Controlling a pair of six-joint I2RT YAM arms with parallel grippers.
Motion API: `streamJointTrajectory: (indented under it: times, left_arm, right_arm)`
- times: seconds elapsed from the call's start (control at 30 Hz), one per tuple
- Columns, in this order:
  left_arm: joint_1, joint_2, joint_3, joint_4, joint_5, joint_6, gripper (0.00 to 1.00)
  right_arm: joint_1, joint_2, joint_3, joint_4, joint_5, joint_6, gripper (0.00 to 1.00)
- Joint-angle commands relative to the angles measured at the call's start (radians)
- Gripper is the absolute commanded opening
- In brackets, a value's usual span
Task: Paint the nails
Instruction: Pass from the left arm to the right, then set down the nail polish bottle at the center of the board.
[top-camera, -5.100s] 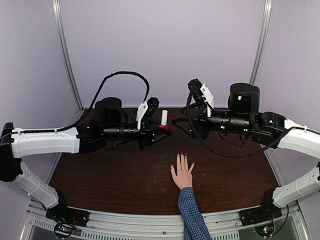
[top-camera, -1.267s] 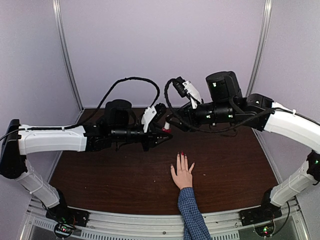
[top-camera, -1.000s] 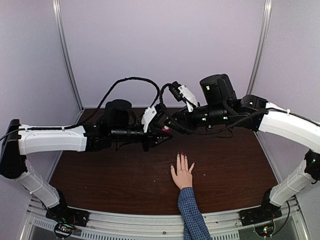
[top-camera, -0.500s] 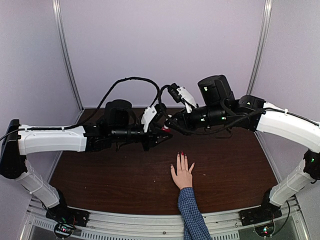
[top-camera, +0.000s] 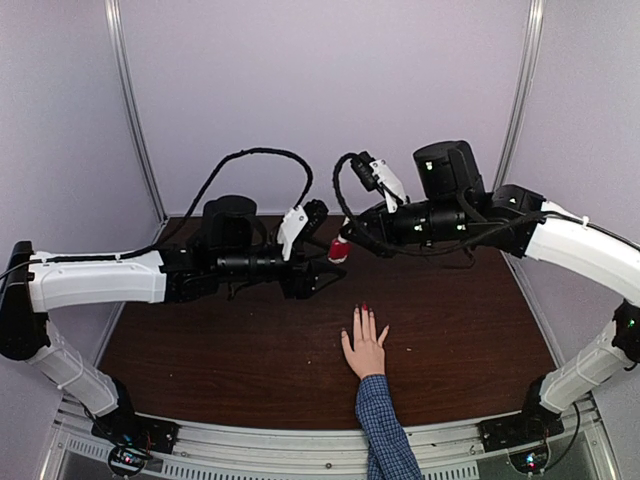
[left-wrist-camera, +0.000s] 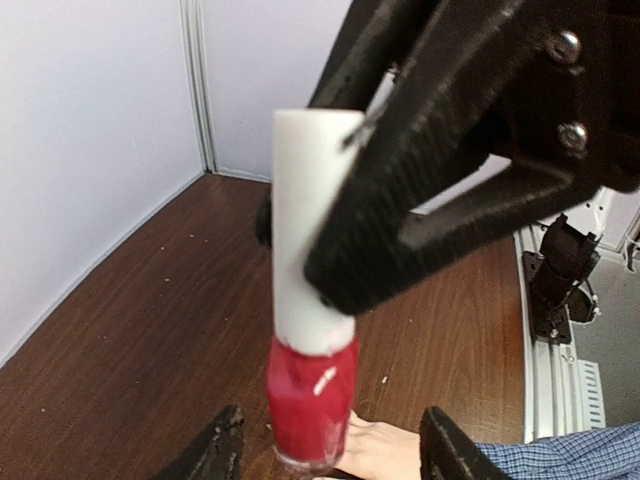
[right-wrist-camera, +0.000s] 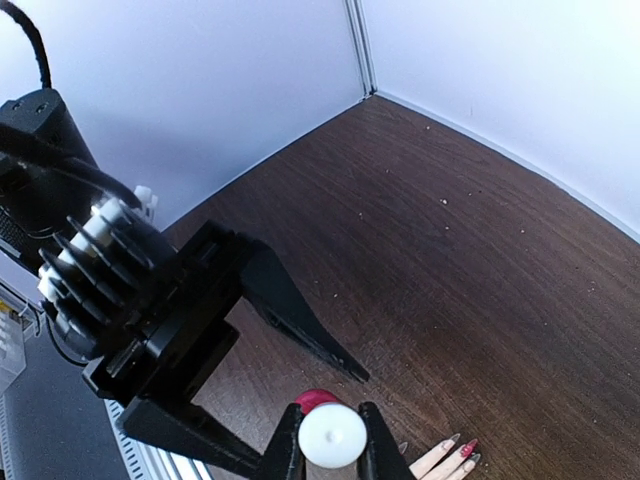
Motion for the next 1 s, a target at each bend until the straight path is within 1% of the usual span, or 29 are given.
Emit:
streamJointTrajectory:
  times: [0.0,0.03,0.17,0.2,0.4,0.53,0.73,0.97]
  left_arm:
    - [0.003,-0.051,-0.020,0.027,-0.002,-0.016,0.74]
    - [0.003,-0.054,-0.021,0.023,-0.003,-0.017,0.83]
    - [0.007,-0.066,-0.029,0.011,-0.023,-0.031,0.96]
    - [0.008,-0.070,-0.035,0.015,-0.026,-0.037,0.98]
    - [0.021,-0.099,-0.063,0.019,-0.067,-0.064,0.98]
    - [0.032,-0.130,-0.096,0.027,-0.084,-0.080,0.98]
    - [0.041,-0.165,-0.150,0.031,-0.106,-0.089,0.98]
    - [0.048,-0.166,-0.168,0.037,-0.122,-0.094,0.98]
  right_arm:
    - [-0.023,-0.051,-0.010,0.039,0.023,0.001,0.00]
    - [-0.031,-0.057,-0.012,0.034,0.029,-0.002,0.00]
    - [-0.079,-0.082,-0.030,0.014,0.073,-0.032,0.00]
    - [-0.096,-0.090,-0.045,0.015,0.094,-0.043,0.00]
    - [-0.247,-0.125,-0.143,0.041,0.189,-0.060,0.00]
    - [-0.301,-0.117,-0.241,0.104,0.304,-0.070,0.00]
    - [-0.384,-0.041,-0.335,0.217,0.382,-0.073,0.00]
    - [-0.472,0.094,-0.383,0.383,0.374,-0.057,0.01]
